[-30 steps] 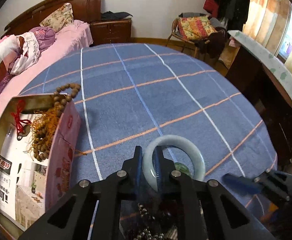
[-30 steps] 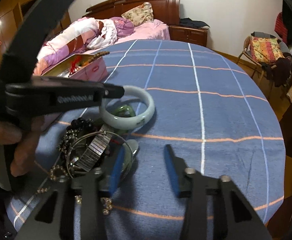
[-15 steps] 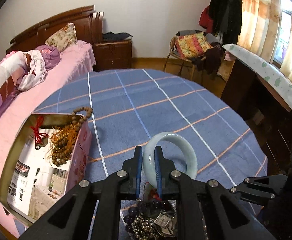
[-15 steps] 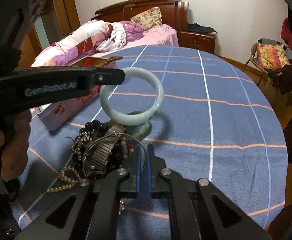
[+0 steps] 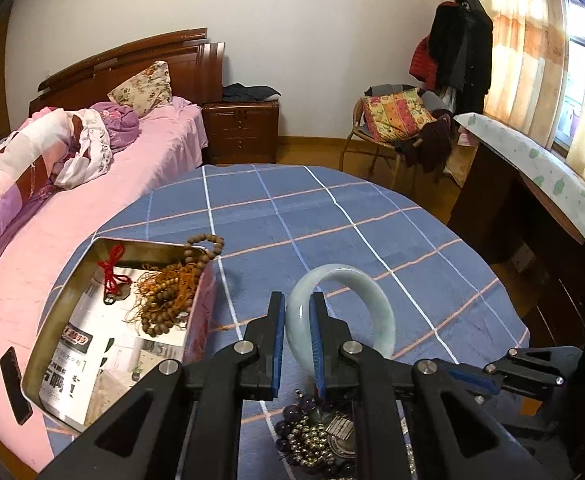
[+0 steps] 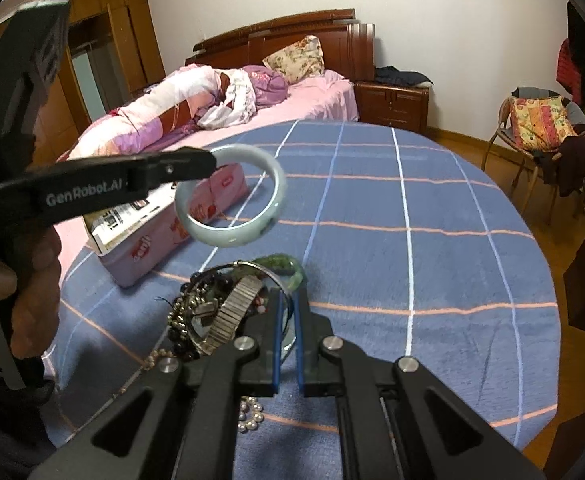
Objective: Organize jewelry
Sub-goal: 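Grasp the white jade bangle with the left tool while the right tool grasps the silver bracelet, then carry the white bangle and silver bracelet over the tin box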
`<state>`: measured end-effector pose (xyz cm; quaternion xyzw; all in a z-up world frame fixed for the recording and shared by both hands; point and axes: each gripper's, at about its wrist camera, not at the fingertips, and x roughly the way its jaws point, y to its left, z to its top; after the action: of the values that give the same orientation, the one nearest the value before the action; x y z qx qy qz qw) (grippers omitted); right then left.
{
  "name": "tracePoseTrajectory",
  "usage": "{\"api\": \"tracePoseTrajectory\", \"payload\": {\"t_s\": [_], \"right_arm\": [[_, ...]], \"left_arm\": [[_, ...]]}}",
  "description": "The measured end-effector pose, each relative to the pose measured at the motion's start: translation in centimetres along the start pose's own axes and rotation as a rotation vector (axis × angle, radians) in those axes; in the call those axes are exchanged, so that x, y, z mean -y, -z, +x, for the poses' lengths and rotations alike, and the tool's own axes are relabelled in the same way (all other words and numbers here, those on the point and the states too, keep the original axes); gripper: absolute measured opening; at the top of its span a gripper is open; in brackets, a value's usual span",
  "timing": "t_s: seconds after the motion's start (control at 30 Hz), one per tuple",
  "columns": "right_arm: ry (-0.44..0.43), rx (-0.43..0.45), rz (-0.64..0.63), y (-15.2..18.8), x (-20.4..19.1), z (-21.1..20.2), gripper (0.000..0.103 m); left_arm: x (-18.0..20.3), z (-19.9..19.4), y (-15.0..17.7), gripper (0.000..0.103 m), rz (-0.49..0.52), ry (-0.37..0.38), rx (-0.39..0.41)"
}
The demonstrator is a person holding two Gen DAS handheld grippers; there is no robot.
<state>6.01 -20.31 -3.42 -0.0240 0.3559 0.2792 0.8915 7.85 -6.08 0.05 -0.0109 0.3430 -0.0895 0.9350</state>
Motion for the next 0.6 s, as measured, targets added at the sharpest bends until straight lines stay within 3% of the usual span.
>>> {"api": "tracePoseTrajectory", "payload": {"t_s": [0.6], "right_arm": [[0.006, 0.065, 0.001, -1.2, -0.6, -1.4, 0.007]], "left_arm": [[-2.8, -3.1, 0.2, 0.011, -0.059, -0.023, 0.055]]}}
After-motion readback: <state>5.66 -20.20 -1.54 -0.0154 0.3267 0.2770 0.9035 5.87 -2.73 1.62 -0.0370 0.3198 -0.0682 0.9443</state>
